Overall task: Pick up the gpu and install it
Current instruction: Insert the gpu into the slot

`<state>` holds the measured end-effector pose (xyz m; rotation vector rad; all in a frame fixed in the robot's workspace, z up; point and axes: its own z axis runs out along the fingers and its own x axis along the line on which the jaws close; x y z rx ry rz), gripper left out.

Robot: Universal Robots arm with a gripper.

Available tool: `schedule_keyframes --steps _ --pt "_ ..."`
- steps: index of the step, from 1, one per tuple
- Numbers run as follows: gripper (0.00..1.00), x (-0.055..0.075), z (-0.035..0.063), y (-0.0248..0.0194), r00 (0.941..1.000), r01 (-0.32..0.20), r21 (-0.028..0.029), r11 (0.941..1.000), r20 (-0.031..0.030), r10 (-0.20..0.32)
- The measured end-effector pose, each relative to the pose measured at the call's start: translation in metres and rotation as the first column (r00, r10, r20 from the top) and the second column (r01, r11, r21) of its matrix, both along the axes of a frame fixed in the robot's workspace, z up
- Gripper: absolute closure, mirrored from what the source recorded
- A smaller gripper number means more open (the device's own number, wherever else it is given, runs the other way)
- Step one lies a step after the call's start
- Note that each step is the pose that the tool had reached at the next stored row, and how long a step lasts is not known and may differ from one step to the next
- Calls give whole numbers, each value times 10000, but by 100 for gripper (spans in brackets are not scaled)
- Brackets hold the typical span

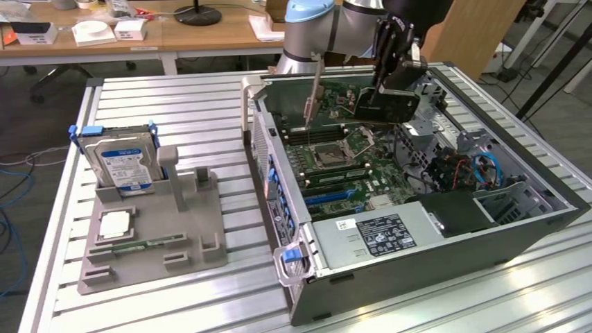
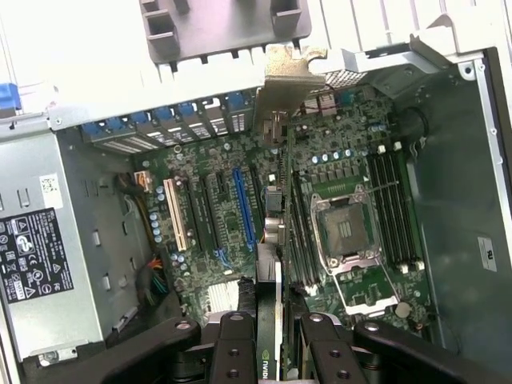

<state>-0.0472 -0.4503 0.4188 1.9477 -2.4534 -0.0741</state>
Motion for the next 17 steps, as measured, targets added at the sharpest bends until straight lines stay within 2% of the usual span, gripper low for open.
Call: schedule_keyframes --steps 17 --pt "74 0 0 0 9979 -645 1 9979 1 645"
